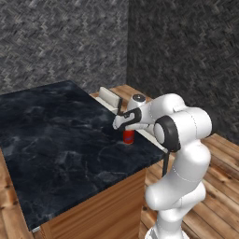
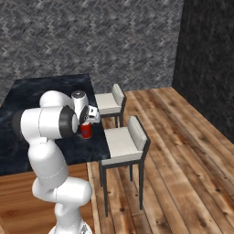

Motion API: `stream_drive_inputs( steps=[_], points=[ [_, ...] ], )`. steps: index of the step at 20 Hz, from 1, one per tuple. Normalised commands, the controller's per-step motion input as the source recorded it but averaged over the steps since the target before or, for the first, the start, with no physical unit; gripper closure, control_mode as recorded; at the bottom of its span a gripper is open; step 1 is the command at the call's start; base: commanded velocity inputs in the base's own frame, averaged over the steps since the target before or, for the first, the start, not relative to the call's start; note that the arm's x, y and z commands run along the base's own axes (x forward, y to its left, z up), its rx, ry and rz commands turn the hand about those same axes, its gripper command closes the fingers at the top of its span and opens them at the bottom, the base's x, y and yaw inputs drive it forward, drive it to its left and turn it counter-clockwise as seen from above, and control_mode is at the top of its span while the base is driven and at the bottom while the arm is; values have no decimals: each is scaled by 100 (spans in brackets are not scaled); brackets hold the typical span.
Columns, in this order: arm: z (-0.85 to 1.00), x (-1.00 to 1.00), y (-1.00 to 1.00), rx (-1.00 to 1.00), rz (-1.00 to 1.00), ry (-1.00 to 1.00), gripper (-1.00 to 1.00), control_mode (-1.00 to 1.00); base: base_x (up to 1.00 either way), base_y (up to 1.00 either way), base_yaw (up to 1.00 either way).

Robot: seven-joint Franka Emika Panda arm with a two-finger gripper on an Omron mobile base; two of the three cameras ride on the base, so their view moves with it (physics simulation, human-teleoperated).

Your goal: Four empty soda cans are scattered around the kitchen. Gather all the cans and cluster them next to the stove for recycling.

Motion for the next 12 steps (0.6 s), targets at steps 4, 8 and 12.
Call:
stream_drive_inputs(
  steps=[4, 8, 12],
  points=[
    [-9, 0, 0, 0, -1, 1, -100, -100, 0, 0, 0],
    [-10, 0, 0, 0, -2, 2, -100, -100, 0, 0, 0],
    [-15, 0, 0, 0, -2, 3, -100, -100, 0, 0, 0]
  ],
)
